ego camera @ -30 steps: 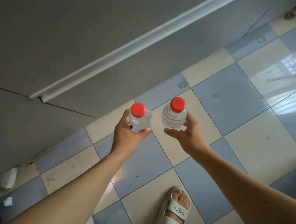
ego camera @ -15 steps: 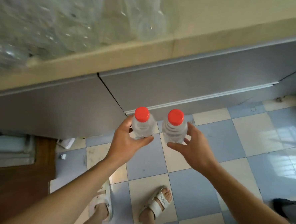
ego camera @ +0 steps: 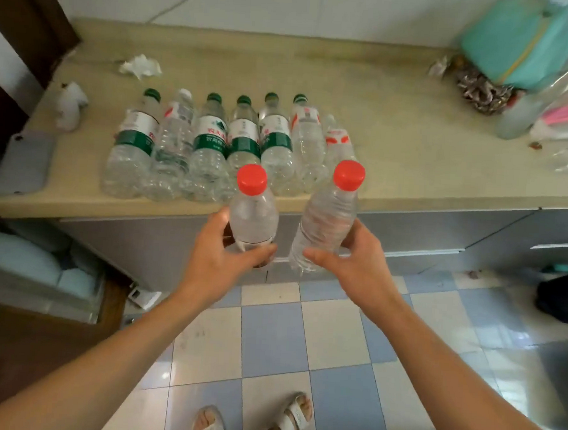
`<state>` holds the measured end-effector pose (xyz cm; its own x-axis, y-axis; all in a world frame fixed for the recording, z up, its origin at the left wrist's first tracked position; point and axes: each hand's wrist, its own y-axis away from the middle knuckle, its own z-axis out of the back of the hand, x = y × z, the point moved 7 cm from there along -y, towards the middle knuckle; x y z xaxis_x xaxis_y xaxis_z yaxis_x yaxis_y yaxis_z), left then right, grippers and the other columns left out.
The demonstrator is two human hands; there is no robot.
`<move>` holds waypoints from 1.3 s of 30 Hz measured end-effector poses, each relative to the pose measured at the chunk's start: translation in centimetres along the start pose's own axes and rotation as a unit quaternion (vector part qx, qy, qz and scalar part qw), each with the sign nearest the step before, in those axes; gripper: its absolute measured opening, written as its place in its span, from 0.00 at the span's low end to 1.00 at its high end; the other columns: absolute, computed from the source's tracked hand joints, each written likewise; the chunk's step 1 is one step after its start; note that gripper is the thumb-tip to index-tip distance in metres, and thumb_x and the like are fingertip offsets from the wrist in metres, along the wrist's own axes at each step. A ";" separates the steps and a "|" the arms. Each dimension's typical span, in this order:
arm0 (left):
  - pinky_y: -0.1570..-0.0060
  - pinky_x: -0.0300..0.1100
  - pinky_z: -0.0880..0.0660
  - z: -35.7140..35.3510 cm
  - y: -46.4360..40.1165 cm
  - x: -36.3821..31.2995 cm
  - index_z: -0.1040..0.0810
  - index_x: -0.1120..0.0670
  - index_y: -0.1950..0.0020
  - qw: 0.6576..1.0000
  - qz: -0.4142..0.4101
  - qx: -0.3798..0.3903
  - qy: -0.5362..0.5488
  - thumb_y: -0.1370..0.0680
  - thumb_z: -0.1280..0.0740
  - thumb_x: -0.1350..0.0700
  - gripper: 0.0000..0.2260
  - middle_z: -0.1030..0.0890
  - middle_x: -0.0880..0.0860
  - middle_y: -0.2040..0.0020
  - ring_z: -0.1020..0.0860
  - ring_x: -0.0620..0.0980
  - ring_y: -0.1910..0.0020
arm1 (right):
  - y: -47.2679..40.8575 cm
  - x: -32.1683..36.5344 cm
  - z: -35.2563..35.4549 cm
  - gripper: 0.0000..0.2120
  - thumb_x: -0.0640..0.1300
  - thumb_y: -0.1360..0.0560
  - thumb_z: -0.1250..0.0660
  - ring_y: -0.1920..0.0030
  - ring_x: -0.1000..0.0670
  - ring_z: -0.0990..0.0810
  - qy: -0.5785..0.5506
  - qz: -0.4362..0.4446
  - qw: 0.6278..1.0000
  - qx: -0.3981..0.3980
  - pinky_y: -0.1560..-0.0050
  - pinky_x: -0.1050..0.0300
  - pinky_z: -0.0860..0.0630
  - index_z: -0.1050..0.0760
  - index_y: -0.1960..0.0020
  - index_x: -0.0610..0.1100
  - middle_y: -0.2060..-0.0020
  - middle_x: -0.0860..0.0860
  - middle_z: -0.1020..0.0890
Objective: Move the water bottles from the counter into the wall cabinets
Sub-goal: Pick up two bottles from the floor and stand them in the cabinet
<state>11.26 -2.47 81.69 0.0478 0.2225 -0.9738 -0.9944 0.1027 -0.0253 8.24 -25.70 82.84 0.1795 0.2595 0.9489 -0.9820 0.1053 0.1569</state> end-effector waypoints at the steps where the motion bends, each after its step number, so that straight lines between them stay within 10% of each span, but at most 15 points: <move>1: 0.54 0.26 0.26 1.5 -0.3 -1.5 0.26 0.32 0.47 1.000 -0.011 -0.007 0.006 0.38 0.21 0.39 0.23 0.18 0.38 0.48 0.19 0.37 0.48 | 0.0 2.2 -0.6 0.23 0.41 0.33 0.19 0.50 0.60 0.16 0.001 0.013 1.000 -0.006 0.54 0.71 0.23 0.23 0.41 0.51 0.52 0.61 0.14; 17: 0.58 0.30 0.24 23.5 -12.2 -32.6 0.23 0.41 0.42 0.967 -0.217 -0.129 0.040 0.29 0.22 0.46 0.18 0.16 0.38 0.51 0.18 0.36 0.52 | -7.1 39.1 -4.7 0.22 0.48 0.36 0.18 0.50 0.51 0.14 -0.097 0.266 0.957 -0.064 0.42 0.45 0.19 0.21 0.45 0.52 0.52 0.53 0.13; 25: 0.44 0.48 0.21 29.3 -19.2 -47.2 0.23 0.40 0.38 0.933 -0.294 -0.180 0.107 0.40 0.21 0.39 0.31 0.16 0.42 0.45 0.18 0.44 0.44 | -13.7 55.6 -1.4 0.24 0.46 0.39 0.17 0.47 0.49 0.15 -0.157 0.381 0.910 -0.051 0.41 0.41 0.20 0.21 0.46 0.50 0.52 0.52 0.13; 39: 0.64 0.40 0.22 35.3 -33.2 -59.1 0.25 0.37 0.48 0.895 -0.350 -0.273 0.051 0.32 0.22 0.39 0.18 0.17 0.42 0.52 0.16 0.43 0.57 | -24.7 73.1 0.3 0.16 0.45 0.29 0.22 0.48 0.47 0.15 -0.089 0.434 0.895 -0.053 0.42 0.39 0.19 0.23 0.45 0.52 0.49 0.52 0.15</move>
<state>44.81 15.16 148.00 0.6960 0.1969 -0.6905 -0.6233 -0.3115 -0.7172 45.59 -9.63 148.41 -0.6696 0.1317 0.7309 -0.7342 0.0313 -0.6782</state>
